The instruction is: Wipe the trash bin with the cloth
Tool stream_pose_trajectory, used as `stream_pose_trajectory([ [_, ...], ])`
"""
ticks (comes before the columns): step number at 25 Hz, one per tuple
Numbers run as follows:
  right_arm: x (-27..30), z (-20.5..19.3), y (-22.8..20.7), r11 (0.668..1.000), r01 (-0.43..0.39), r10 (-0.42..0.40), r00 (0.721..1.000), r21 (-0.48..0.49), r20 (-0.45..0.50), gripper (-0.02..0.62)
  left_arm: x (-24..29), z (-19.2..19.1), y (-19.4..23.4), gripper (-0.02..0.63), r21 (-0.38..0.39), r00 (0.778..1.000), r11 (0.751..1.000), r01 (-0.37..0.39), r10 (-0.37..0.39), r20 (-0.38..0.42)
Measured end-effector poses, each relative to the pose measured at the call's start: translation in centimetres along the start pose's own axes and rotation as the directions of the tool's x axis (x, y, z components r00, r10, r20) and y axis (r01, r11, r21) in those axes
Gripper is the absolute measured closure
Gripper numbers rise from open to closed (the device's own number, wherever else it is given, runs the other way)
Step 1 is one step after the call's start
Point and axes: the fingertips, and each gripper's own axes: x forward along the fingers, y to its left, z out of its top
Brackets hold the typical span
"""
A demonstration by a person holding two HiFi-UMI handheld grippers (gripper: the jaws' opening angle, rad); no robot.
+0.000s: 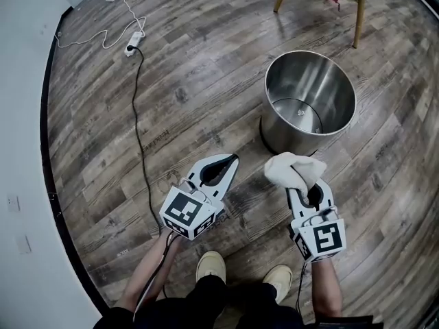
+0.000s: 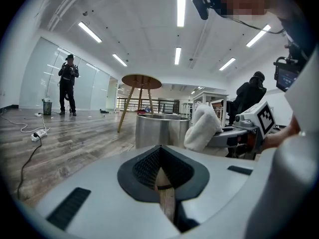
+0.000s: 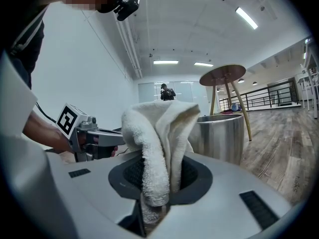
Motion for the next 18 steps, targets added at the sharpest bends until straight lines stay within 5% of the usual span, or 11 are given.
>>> stream_pose_trajectory([
  [18, -0.7, 4.4, -1.2, 1.0, 0.009, -0.01, 1.0, 0.023, 0.024, 0.512, 1.0, 6.0, -2.1, 0.606, 0.023, 0.995, 0.999, 0.047, -0.049, 0.082],
])
